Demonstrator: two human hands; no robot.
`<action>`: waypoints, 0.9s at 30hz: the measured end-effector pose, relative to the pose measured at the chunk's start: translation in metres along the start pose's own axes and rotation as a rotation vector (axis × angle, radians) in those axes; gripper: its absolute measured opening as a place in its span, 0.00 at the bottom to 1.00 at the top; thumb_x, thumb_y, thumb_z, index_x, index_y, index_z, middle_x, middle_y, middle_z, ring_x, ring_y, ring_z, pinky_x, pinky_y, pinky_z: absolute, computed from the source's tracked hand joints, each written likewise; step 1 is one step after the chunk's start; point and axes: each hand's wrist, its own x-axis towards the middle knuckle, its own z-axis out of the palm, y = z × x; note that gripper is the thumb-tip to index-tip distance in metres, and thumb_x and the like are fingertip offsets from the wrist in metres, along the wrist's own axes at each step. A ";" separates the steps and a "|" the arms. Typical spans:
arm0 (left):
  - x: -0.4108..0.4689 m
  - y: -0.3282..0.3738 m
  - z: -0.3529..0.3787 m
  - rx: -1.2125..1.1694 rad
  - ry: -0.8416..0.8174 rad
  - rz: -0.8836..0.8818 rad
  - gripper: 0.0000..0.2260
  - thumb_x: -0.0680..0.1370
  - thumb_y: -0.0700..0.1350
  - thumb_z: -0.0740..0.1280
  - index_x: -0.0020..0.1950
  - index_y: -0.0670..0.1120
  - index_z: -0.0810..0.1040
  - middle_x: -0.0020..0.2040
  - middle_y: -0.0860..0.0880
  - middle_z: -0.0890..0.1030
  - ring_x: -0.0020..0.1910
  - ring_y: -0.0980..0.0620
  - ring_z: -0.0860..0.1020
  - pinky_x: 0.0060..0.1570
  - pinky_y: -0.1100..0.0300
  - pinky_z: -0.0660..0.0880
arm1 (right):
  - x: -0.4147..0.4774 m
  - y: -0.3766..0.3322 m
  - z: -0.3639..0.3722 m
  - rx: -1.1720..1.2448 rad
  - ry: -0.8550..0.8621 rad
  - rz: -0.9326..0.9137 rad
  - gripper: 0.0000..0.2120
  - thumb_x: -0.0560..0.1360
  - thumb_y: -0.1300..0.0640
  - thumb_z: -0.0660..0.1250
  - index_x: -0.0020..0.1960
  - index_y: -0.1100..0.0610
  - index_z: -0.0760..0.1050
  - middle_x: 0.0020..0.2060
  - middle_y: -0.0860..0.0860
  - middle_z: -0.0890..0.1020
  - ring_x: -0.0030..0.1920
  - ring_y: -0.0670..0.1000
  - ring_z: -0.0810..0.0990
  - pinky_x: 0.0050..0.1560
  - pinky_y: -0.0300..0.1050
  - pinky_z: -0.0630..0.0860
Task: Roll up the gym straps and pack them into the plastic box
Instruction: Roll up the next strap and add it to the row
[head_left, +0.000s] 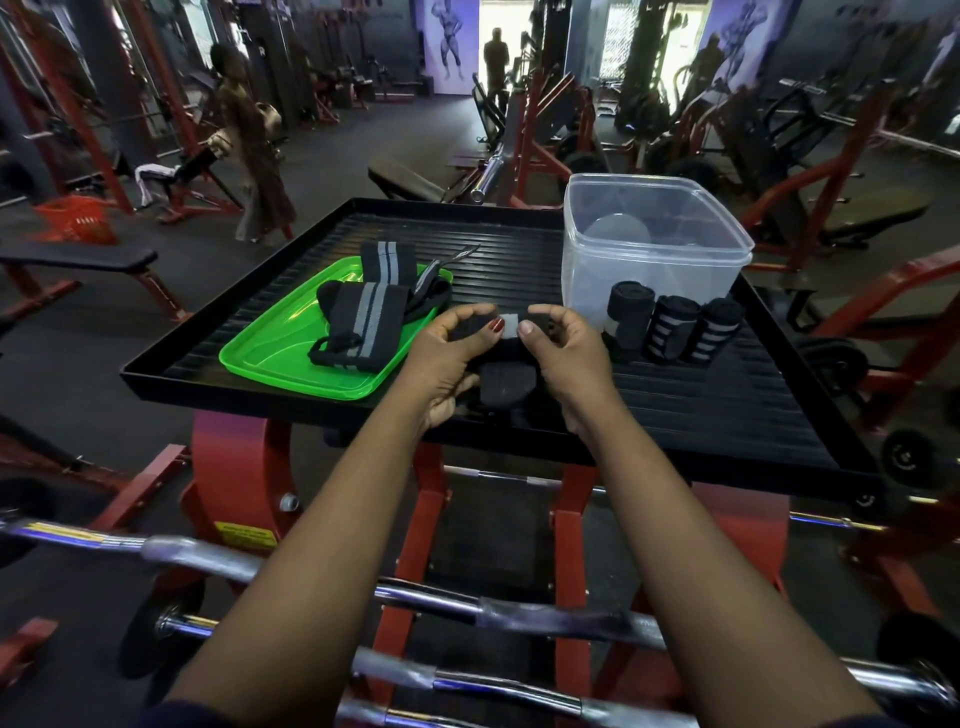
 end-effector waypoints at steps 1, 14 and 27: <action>-0.001 0.000 0.001 0.004 0.020 -0.007 0.09 0.74 0.39 0.71 0.52 0.49 0.80 0.54 0.42 0.81 0.57 0.43 0.79 0.62 0.39 0.71 | 0.000 0.000 0.000 -0.004 -0.010 0.001 0.08 0.76 0.57 0.70 0.51 0.46 0.77 0.52 0.50 0.83 0.54 0.49 0.81 0.59 0.52 0.78; -0.003 0.003 -0.001 -0.020 0.017 0.039 0.13 0.74 0.29 0.66 0.47 0.48 0.76 0.47 0.49 0.79 0.41 0.55 0.79 0.35 0.63 0.80 | -0.003 -0.002 0.003 -0.016 -0.046 0.090 0.10 0.75 0.59 0.71 0.55 0.51 0.78 0.52 0.52 0.83 0.53 0.53 0.82 0.55 0.54 0.80; 0.002 0.004 -0.001 -0.107 0.169 -0.056 0.12 0.73 0.28 0.66 0.46 0.45 0.78 0.41 0.46 0.80 0.37 0.52 0.80 0.31 0.56 0.81 | -0.008 -0.006 -0.002 -0.237 -0.284 -0.093 0.34 0.66 0.75 0.70 0.61 0.41 0.77 0.78 0.52 0.56 0.75 0.52 0.61 0.64 0.59 0.74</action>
